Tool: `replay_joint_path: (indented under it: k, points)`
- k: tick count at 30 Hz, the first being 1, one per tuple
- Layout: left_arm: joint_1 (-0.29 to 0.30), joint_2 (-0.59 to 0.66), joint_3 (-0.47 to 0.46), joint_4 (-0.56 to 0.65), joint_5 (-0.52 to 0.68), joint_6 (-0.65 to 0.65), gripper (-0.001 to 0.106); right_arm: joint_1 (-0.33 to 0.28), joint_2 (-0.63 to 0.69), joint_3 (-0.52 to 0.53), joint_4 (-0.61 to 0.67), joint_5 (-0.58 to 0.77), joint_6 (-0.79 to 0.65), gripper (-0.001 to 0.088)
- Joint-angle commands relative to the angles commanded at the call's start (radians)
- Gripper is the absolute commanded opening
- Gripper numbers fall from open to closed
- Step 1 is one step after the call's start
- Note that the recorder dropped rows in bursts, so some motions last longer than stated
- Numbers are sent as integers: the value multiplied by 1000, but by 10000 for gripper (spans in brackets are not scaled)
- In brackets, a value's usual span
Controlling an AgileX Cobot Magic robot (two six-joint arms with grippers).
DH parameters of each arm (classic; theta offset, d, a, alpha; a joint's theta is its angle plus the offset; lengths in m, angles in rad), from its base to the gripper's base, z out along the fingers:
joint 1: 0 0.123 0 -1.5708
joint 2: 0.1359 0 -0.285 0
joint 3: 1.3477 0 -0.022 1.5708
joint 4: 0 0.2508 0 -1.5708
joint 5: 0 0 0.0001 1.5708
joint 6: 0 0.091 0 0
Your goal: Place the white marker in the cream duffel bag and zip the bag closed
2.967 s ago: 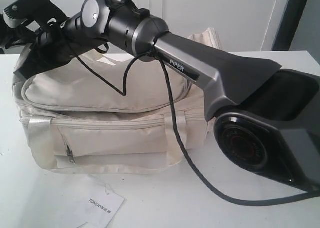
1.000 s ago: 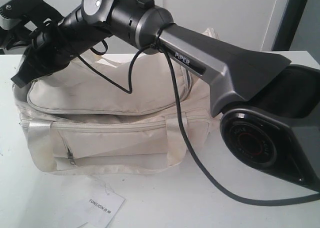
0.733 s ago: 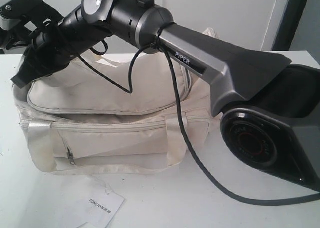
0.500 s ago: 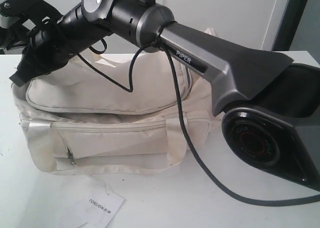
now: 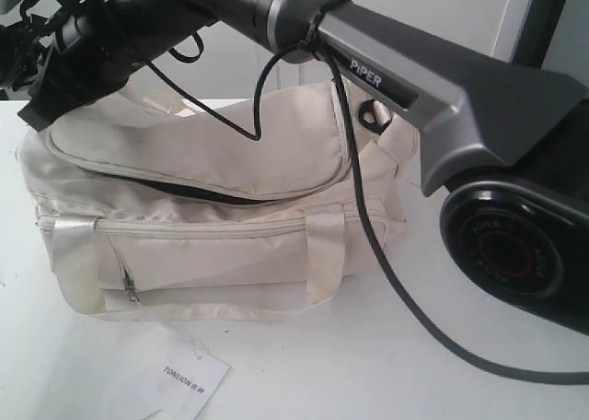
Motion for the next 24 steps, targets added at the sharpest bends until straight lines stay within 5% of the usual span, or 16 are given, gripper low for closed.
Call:
replay_joint_path:
  k: [24]
  points:
    - [34,0,0,-12,20,0,11,2,0,0,56,105,2,0]
